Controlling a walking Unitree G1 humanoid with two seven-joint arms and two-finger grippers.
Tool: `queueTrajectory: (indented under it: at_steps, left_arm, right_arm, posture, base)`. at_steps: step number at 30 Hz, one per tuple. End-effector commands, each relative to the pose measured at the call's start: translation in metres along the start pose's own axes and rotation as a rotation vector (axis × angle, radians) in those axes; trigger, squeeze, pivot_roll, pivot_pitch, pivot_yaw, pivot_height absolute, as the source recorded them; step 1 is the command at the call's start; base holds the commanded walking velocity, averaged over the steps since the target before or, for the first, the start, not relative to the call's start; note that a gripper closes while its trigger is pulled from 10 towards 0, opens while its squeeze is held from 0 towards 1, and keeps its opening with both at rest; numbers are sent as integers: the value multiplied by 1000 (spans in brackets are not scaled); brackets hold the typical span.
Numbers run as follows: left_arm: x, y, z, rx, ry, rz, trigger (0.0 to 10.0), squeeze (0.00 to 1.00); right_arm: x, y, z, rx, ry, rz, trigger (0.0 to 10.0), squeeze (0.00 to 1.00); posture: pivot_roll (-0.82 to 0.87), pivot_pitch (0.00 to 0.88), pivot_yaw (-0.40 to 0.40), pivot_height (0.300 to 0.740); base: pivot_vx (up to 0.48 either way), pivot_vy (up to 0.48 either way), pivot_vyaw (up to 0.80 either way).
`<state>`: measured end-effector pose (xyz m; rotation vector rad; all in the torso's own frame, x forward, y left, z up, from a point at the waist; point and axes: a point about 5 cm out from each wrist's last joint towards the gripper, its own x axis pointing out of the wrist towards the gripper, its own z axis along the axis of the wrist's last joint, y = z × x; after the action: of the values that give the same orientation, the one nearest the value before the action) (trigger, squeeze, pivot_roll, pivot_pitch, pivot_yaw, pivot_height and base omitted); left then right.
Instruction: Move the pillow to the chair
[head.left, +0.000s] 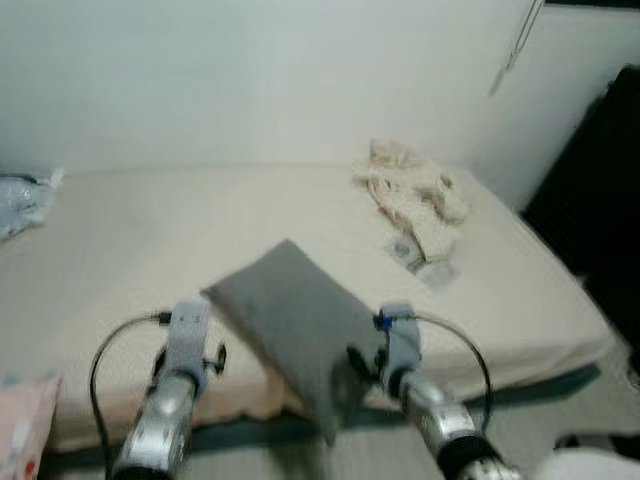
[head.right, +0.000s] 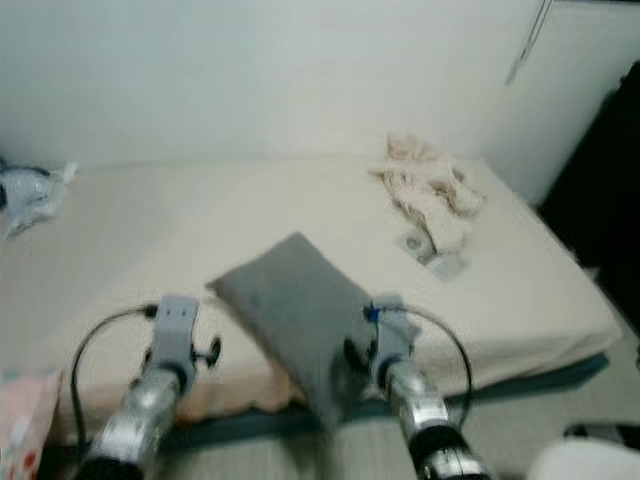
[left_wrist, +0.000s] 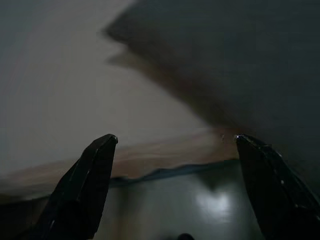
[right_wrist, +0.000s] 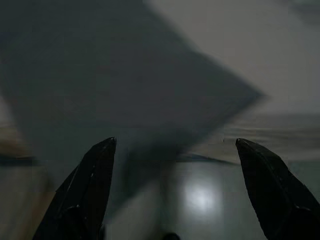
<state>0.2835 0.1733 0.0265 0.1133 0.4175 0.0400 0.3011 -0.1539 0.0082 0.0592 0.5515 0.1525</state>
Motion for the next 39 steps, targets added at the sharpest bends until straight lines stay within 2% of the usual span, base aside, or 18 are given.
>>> queueTrajectory:
  at_steps: [1,7,14,22,26,29,31,39]
  left_arm:
    - [1,2,3,-1,5,3,10000,0]
    - [2,1,5,1,-9,1,10000,0]
    - [3,0,5,27,-11,5,10000,0]
    - [2,1,9,-89,-43,22,10000,0]
    - [2,0,7,-139,-26,8,10000,0]
    - [2,-2,7,-160,-17,-15,10000,0]
    - [-1,-15,6,-245,13,-120,10000,0]
    - [-1,-12,8,-226,-4,-93,10000,0]
  right_arm:
    - [0,2,-1,15,3,7,10000,0]
    - [-1,1,-1,10,1,5,10000,0]
    - [-1,1,-1,5,0,7,10000,0]
    - [-1,2,5,3,-32,18,10000,0]
    - [-1,3,6,1,-46,22,10000,0]
    - [-2,3,6,0,-46,23,10000,0]
    - [0,5,10,5,-64,34,10000,0]
    - [1,10,16,7,-88,47,10000,0]
  posture:
    - [-45,104,-72,740]
    - [-48,103,-73,740]
    - [-47,97,-75,740]
    - [-48,82,-76,740]
    - [-45,82,-80,740]
    - [-44,82,-81,740]
    - [-39,86,-86,740]
    - [-39,87,-93,740]
  base:
    - [0,480,0]
    - [0,480,0]
    - [0,0,0]
    - [0,0,0]
    - [0,0,0]
    - [0,0,0]
    - [0,0,0]
    - [0,0,0]
